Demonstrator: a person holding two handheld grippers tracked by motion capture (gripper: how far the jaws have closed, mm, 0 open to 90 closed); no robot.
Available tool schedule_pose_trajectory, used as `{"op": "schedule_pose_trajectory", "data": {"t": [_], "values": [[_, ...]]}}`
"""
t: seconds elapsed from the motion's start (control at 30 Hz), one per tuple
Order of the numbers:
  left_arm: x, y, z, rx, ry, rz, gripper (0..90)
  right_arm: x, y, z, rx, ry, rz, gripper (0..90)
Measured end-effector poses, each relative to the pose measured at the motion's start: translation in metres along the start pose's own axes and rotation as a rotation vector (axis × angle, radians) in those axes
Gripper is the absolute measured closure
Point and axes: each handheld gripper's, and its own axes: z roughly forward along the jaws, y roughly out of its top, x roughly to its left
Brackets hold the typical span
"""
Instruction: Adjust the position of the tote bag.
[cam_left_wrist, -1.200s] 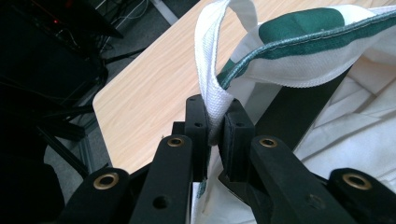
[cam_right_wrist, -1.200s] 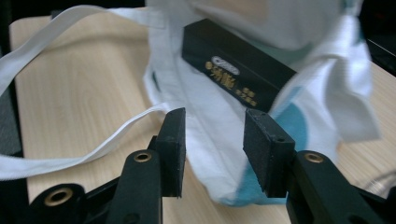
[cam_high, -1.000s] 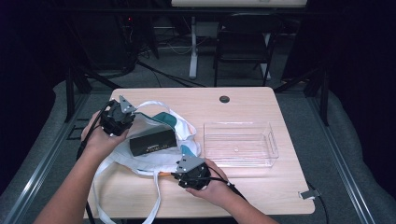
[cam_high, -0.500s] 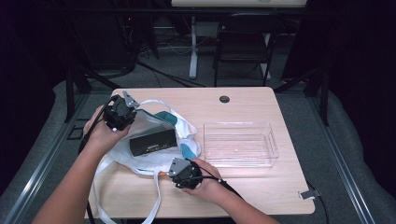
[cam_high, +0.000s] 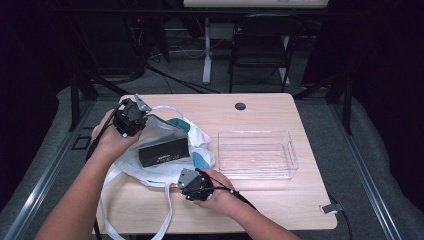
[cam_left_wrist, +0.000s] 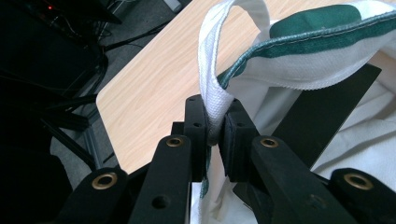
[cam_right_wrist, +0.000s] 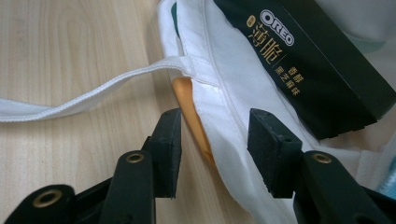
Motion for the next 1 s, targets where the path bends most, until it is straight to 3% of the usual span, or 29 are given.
{"op": "schedule_pose_trajectory", "data": {"t": [0.37,0.5,0.63,0.8,0.87,1.0], "values": [[0.001,0.004,0.003,0.011,-0.002,0.014,82.5,0.002,0.005,0.007,0.085,-0.027,-0.092,55.4],[0.001,0.004,0.003,0.011,-0.006,0.015,82.5,0.004,0.005,0.012,0.091,-0.035,-0.098,57.4],[0.002,0.003,0.002,0.011,-0.009,0.015,82.5,0.003,0.007,0.012,0.14,-0.051,-0.144,63.2],[0.003,0.004,0.002,0.013,-0.01,0.019,82.5,0.002,0.008,0.014,0.148,-0.046,-0.129,70.6],[0.003,0.004,0.003,0.014,-0.008,0.021,82.5,0.0,0.011,0.013,0.173,-0.041,-0.153,75.3],[0.004,0.005,0.003,0.018,-0.006,0.027,82.4,-0.001,0.012,0.011,0.163,-0.034,-0.127,83.9]]}}
